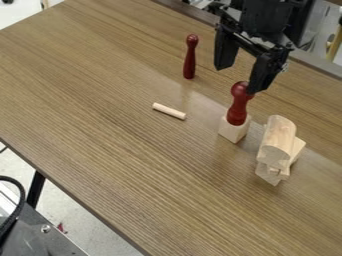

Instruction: Remove the red object from the white cube and put it in the upper middle of the table

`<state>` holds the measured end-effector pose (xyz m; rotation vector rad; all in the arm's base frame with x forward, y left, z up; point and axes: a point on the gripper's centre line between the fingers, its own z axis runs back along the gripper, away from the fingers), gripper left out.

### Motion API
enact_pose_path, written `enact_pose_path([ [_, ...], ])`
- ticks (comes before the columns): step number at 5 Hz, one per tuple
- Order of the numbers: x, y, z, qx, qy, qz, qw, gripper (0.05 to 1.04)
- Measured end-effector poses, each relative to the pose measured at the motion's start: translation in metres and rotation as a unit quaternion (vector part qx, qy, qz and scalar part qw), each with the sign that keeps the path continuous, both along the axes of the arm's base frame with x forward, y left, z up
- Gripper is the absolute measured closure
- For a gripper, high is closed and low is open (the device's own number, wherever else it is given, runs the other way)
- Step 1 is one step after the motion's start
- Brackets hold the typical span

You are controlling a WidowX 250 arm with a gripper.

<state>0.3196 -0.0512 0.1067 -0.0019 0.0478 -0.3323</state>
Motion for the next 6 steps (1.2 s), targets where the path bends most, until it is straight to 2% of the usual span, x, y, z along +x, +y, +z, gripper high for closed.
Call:
enact_pose_path([
  [1, -0.0066, -0.0002, -0.0081, 0.001, 0.011, -0.001, 0.9999, 0.133],
  [2, -0.0105, -0.0044, -0.0147, -0.013, 0.015, 0.005, 0.9998, 0.335],
  [3, -0.0098, -0.0045, -0.0168, -0.014, 0.009, 0.008, 0.9998, 0.613],
  [5, -0.0080, -0.0038, -0.0174, -0.013, 0.000, 0.021, 0.9997, 0.624],
  [6, -0.0090, -0.0025, -0.0166, -0.011, 0.004, 0.022, 0.9997, 0.624],
])
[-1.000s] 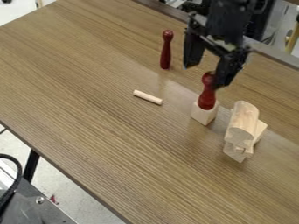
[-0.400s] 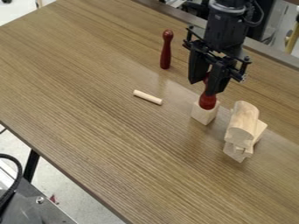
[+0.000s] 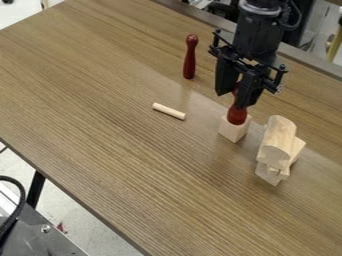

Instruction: Remove the red object from the white cube and put it in the upper middle of the table

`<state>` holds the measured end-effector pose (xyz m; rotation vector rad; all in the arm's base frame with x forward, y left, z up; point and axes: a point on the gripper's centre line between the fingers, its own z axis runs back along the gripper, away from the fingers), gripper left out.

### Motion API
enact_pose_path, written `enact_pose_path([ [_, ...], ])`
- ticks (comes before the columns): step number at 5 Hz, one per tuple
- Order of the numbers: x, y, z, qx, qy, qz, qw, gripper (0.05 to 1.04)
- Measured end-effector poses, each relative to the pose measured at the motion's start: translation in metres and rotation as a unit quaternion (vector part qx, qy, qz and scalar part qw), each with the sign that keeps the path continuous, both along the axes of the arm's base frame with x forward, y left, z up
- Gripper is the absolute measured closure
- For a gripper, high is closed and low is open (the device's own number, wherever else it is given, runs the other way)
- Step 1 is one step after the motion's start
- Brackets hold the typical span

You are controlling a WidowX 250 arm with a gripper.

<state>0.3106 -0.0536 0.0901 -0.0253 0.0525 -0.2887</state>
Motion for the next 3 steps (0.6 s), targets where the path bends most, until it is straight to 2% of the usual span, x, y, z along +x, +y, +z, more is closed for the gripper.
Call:
enact_pose_path([
  [1, 0.013, 0.004, 0.015, -0.002, -0.020, 0.013, 0.9997, 0.623],
  [2, 0.034, 0.012, 0.025, 0.005, -0.027, 0.034, 0.9991, 0.624],
  [3, 0.051, 0.027, 0.023, 0.014, -0.019, 0.057, 0.9981, 0.624],
])
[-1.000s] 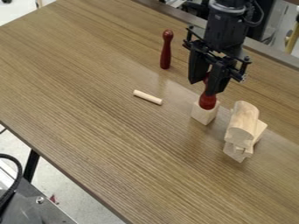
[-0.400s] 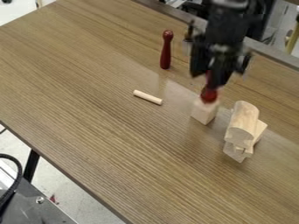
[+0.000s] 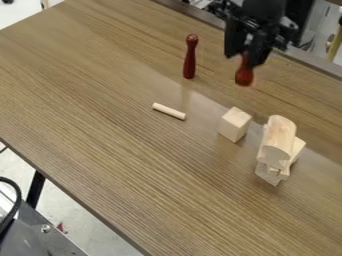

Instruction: Remove the red object from the white cube and put it in the upper middle of the table

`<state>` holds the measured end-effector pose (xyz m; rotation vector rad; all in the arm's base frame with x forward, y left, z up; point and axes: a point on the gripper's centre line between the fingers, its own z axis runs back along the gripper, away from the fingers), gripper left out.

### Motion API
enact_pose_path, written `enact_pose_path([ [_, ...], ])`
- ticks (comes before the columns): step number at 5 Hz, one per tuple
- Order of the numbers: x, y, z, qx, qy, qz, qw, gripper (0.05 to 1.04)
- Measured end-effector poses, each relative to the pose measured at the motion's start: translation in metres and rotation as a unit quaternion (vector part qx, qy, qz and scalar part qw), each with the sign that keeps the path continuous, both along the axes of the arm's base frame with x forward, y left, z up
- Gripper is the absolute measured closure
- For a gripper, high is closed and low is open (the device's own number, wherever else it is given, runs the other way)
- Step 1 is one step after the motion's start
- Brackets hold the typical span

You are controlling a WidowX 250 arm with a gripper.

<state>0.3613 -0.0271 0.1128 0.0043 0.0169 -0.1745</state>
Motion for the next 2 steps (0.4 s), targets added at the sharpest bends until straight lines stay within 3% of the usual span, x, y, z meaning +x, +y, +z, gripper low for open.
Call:
enact_pose_path([
  [2, 0.028, 0.028, -0.033, 0.013, 0.036, 0.028, 0.9989, 0.623],
])
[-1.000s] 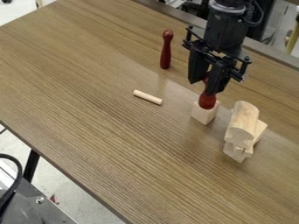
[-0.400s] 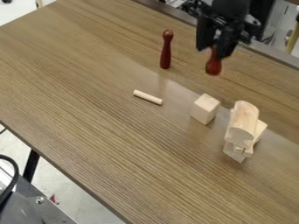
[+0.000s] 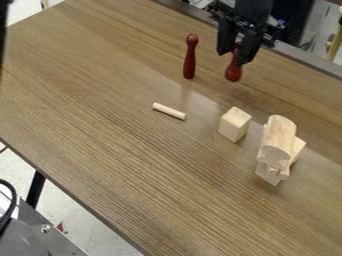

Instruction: Remove the red object from the white cube and put it in the upper middle of the table

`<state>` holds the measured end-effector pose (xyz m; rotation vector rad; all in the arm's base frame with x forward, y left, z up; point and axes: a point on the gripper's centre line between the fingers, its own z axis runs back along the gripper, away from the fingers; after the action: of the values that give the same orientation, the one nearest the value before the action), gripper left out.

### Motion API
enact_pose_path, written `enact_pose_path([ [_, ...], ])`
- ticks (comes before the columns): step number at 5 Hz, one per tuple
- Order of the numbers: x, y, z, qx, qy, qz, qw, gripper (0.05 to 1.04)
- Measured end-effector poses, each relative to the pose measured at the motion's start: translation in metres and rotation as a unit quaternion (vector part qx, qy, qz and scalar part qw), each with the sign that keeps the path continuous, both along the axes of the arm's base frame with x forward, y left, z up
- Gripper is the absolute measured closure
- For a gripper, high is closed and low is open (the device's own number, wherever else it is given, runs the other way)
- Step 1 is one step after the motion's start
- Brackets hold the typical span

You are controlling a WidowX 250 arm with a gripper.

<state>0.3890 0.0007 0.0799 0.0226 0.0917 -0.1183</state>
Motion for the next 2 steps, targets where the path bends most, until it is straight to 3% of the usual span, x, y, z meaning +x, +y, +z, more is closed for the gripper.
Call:
enact_pose_path([
  [1, 0.0002, 0.0073, -0.0129, -0.002, 0.012, 0.003, 0.9999, 0.624],
  [2, 0.0033, 0.0079, -0.0147, -0.010, 0.002, 0.006, 0.9999, 0.585],
])
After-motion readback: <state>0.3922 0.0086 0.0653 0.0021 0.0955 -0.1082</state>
